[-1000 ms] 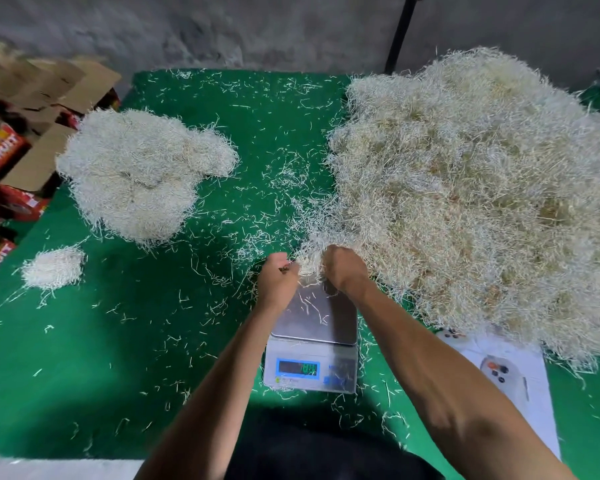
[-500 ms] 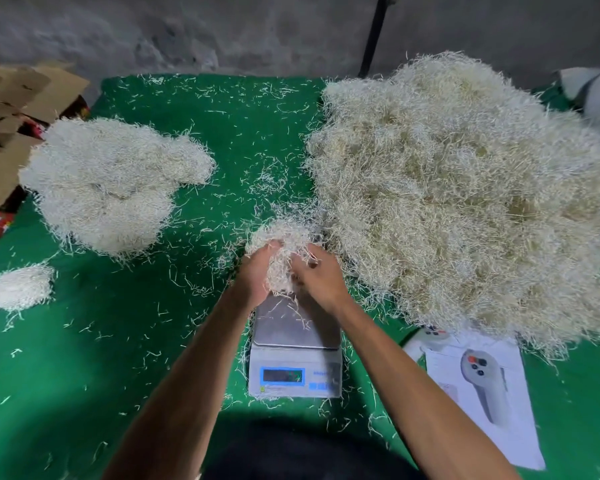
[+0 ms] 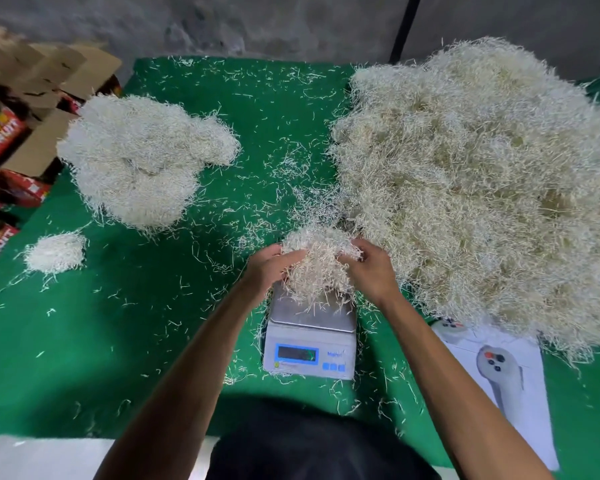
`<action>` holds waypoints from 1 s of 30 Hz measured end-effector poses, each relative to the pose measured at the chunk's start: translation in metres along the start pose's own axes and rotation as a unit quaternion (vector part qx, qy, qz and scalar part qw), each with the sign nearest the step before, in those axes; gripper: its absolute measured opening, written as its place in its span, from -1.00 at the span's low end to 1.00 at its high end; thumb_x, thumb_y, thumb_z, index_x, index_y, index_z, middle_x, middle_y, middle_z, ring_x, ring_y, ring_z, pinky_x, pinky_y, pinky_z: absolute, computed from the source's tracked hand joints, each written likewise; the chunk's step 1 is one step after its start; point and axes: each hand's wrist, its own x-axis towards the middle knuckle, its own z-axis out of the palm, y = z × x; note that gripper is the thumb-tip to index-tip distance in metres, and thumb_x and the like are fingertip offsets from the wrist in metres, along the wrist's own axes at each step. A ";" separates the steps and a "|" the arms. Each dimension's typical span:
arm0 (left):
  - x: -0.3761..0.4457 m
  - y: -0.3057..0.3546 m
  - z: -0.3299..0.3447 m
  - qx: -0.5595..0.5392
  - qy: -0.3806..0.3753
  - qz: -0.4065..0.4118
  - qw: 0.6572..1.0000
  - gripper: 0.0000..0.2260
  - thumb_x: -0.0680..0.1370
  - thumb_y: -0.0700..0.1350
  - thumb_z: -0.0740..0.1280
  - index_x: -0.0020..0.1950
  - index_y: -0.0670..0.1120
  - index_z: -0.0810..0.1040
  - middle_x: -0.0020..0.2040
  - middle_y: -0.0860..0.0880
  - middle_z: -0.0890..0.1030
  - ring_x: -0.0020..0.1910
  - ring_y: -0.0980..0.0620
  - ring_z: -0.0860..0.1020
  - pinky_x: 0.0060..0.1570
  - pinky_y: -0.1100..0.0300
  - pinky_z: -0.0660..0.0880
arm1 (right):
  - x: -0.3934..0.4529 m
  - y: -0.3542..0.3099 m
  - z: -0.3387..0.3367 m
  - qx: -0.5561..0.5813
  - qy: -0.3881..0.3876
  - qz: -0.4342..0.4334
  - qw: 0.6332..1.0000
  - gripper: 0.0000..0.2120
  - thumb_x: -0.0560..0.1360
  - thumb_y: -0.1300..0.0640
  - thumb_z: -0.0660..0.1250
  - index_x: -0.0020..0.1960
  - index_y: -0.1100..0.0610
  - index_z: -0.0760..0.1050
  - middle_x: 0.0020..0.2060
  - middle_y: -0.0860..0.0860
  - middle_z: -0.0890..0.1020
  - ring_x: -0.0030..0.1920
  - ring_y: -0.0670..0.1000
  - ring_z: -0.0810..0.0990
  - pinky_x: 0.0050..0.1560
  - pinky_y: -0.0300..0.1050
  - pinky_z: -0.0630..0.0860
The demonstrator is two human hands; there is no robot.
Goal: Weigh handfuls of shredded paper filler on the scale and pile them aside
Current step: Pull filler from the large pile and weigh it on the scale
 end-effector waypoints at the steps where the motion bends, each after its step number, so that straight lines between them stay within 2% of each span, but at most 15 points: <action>1: -0.002 -0.009 -0.005 0.016 0.020 0.007 1.000 -0.37 0.50 0.11 0.48 0.35 -0.33 0.44 -0.04 -0.18 0.56 -0.09 -0.06 0.60 -0.03 -0.14 0.62 | -0.003 0.003 -0.004 -0.007 -0.019 0.009 1.000 -0.38 0.59 -0.06 0.42 0.56 0.11 0.33 0.06 0.07 0.66 -0.29 0.00 0.65 -0.20 0.03 0.70; 2: -0.003 -0.018 -0.009 0.043 0.032 0.019 0.998 -0.48 0.52 0.00 0.49 0.29 -0.33 0.48 -0.18 -0.09 0.53 -0.24 0.06 0.56 -0.14 -0.02 0.60 | -0.006 0.009 -0.009 -0.015 -0.032 0.013 0.999 -0.34 0.56 -0.17 0.41 0.55 0.07 0.34 0.19 0.03 0.62 -0.11 0.04 0.70 -0.01 0.11 0.70; 4: -0.006 -0.032 -0.016 0.088 0.047 0.027 0.995 -0.57 0.53 -0.08 0.49 0.29 -0.29 0.52 -0.23 -0.01 0.53 -0.27 0.10 0.57 -0.19 0.09 0.56 | -0.016 0.025 -0.020 -0.013 -0.014 0.008 1.000 -0.30 0.49 -0.39 0.36 0.50 -0.05 0.40 0.38 -0.05 0.54 0.15 -0.01 0.65 0.26 0.14 0.56; 6: -0.013 -0.047 -0.022 0.121 0.073 0.027 0.990 -0.72 0.55 0.05 0.43 0.18 -0.07 0.61 -0.17 0.01 0.60 -0.24 0.11 0.56 -0.20 0.20 0.50 | -0.026 0.050 -0.026 0.003 0.049 0.014 0.999 -0.31 0.51 -0.50 0.21 0.47 -0.10 0.41 0.35 -0.07 0.57 0.13 -0.10 0.64 0.30 0.12 0.50; 7: -0.018 -0.058 -0.025 0.133 0.088 0.043 0.986 -0.80 0.56 0.12 0.37 0.02 0.00 0.60 -0.21 0.03 0.57 -0.32 0.16 0.49 -0.27 0.24 0.43 | -0.032 0.066 -0.027 -0.003 0.071 0.025 0.997 -0.34 0.56 -0.46 0.15 0.48 -0.07 0.41 0.31 -0.04 0.60 0.11 -0.07 0.66 0.30 0.15 0.52; 8: -0.023 -0.072 -0.026 0.142 0.113 0.051 0.982 -0.76 0.58 0.15 0.31 -0.08 -0.02 0.56 -0.25 0.03 0.54 -0.39 0.19 0.41 -0.34 0.24 0.38 | -0.039 0.082 -0.025 -0.029 0.079 0.037 0.996 -0.41 0.63 -0.35 0.12 0.50 -0.01 0.40 0.29 0.02 0.62 0.15 0.01 0.66 0.31 0.20 0.53; 9: -0.030 -0.087 -0.026 0.137 0.135 0.044 0.980 -0.75 0.62 0.12 0.28 -0.02 -0.05 0.57 -0.19 0.01 0.57 -0.41 0.22 0.39 -0.39 0.23 0.39 | -0.045 0.100 -0.022 -0.075 0.067 0.042 0.994 -0.50 0.69 -0.19 0.13 0.51 0.06 0.40 0.30 0.10 0.61 0.22 0.10 0.64 0.34 0.23 0.51; 10: -0.037 -0.106 -0.024 0.162 0.147 0.025 0.975 -0.77 0.66 0.04 0.27 0.18 -0.07 0.57 0.00 -0.06 0.63 -0.32 0.23 0.48 -0.31 0.21 0.49 | -0.053 0.117 -0.016 -0.130 0.040 0.038 0.990 -0.58 0.72 -0.03 0.15 0.51 0.12 0.40 0.37 0.16 0.56 0.32 0.17 0.58 0.40 0.20 0.45; 11: -0.044 -0.126 -0.022 0.219 0.143 0.008 0.965 -0.70 0.68 -0.03 0.25 0.40 -0.08 0.49 0.29 -0.14 0.57 -0.03 0.17 0.59 -0.01 0.13 0.57 | -0.062 0.134 -0.009 -0.188 0.012 0.022 0.982 -0.60 0.71 0.09 0.17 0.52 0.18 0.39 0.46 0.18 0.48 0.42 0.19 0.49 0.48 0.15 0.37; 12: -0.052 -0.146 -0.018 0.306 0.121 -0.006 0.944 -0.59 0.70 -0.05 0.21 0.55 -0.07 0.32 0.54 -0.15 0.35 0.37 0.02 0.48 0.36 0.02 0.41 | -0.073 0.148 -0.001 -0.247 -0.011 -0.002 0.969 -0.58 0.70 0.15 0.19 0.53 0.21 0.37 0.54 0.17 0.36 0.51 0.18 0.37 0.54 0.10 0.27; 13: -0.061 -0.164 -0.012 0.382 0.097 -0.012 0.919 -0.51 0.71 -0.03 0.15 0.63 -0.05 0.14 0.65 -0.10 0.08 0.60 -0.05 0.15 0.55 -0.04 0.09 | -0.083 0.162 0.007 -0.308 -0.022 -0.030 0.951 -0.54 0.68 0.16 0.19 0.57 0.22 0.32 0.60 0.14 0.24 0.59 0.16 0.24 0.60 0.08 0.18; 14: -0.067 -0.177 -0.005 0.423 0.085 -0.015 0.902 -0.47 0.72 0.01 0.08 0.66 -0.02 -0.03 0.66 -0.05 -0.13 0.64 -0.03 -0.12 0.58 -0.04 -0.14 | -0.093 0.174 0.016 -0.363 -0.023 -0.052 0.930 -0.49 0.69 0.13 0.16 0.61 0.21 0.24 0.64 0.12 0.13 0.63 0.13 0.11 0.63 0.06 0.09; 16: -0.077 -0.189 0.006 0.437 0.088 -0.021 0.895 -0.45 0.73 0.02 -0.01 0.65 0.02 -0.20 0.63 -0.01 -0.29 0.60 0.01 -0.31 0.58 -0.07 -0.27 | -0.108 0.186 0.029 -0.422 -0.010 -0.055 0.905 -0.45 0.70 0.08 0.08 0.65 0.18 0.10 0.66 0.10 -0.02 0.66 0.10 -0.07 0.65 0.06 -0.04; 26: -0.081 -0.190 0.015 0.419 0.101 -0.035 0.901 -0.46 0.73 -0.01 0.01 0.66 0.06 -0.16 0.63 0.06 -0.30 0.59 0.09 -0.35 0.57 -0.02 -0.33 | -0.112 0.185 0.040 -0.408 0.028 -0.042 0.912 -0.45 0.67 0.08 0.05 0.64 0.20 0.15 0.65 0.09 0.04 0.65 0.06 -0.07 0.65 0.07 -0.12; 30: -0.082 -0.188 0.015 0.406 0.104 -0.032 0.907 -0.46 0.73 -0.01 0.03 0.66 0.05 -0.13 0.63 0.08 -0.27 0.59 0.10 -0.33 0.57 0.01 -0.34 | -0.111 0.184 0.041 -0.399 0.039 -0.044 0.915 -0.46 0.67 0.13 0.15 0.62 0.20 0.19 0.65 0.08 0.07 0.65 0.07 -0.04 0.64 0.04 -0.12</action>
